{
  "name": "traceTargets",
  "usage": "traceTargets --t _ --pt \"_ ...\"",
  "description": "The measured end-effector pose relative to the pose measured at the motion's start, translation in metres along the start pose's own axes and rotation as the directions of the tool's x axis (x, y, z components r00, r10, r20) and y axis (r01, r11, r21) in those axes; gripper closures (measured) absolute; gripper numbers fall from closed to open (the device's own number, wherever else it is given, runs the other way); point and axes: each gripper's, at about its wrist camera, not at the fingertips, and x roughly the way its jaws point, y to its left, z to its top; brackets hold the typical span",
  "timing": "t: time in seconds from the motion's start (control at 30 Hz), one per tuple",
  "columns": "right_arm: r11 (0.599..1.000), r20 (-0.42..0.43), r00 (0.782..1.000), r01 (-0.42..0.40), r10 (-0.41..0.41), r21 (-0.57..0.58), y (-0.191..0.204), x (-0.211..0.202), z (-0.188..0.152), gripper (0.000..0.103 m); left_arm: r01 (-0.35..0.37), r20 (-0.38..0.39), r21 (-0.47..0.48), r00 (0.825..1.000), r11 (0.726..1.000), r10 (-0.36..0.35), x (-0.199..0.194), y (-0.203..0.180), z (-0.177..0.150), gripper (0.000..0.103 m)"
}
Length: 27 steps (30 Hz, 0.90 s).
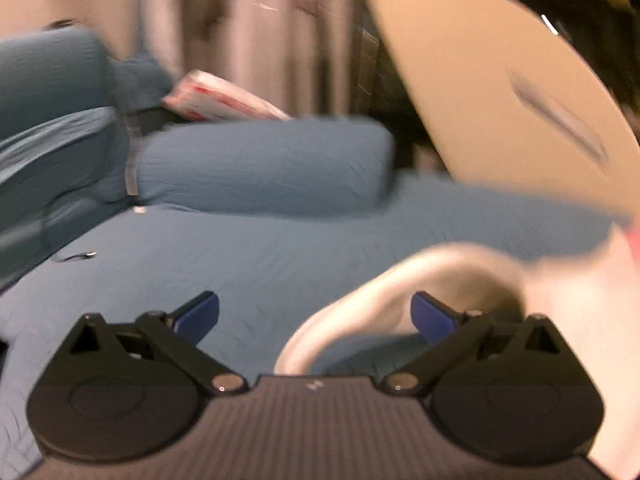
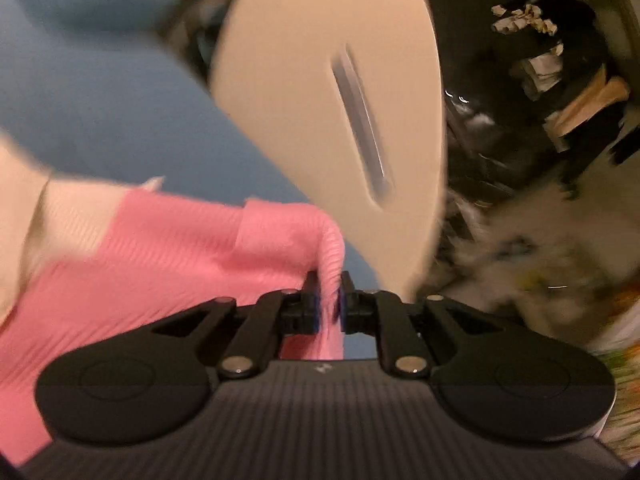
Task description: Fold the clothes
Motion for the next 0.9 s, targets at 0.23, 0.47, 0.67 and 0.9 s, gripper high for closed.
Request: traceTargets --t 0.23,0.47,0.67,0.9 --pt "0.917 0.126 0.981 -0.183 0.147 0.354 -0.010 -0.090 -0.082 0.034 0.031 -0.143 -0.085 0.989 0.996 -0.043 0.024 0.004 -0.005 0.000" --pt "0.561 0.316 0.887 -0.458 0.336 0.689 -0.039 -0.225 -0.257 0.034 0.078 -0.208 -0.040 0.974 0.996 -0.085 0.030 -0.014 -0.016 0.000" --pt "0.277 0.424 0.818 -0.543 0.389 0.793 -0.078 -0.239 -0.332 0.034 0.157 -0.170 -0.018 0.973 0.987 -0.157 0.023 -0.008 -0.010 0.090" --pt "0.068 0.515 0.754 -0.588 0.407 0.806 -0.072 -0.226 -0.356 0.032 0.167 0.010 0.225 0.985 0.960 -0.174 -0.021 -0.009 0.004 0.091"
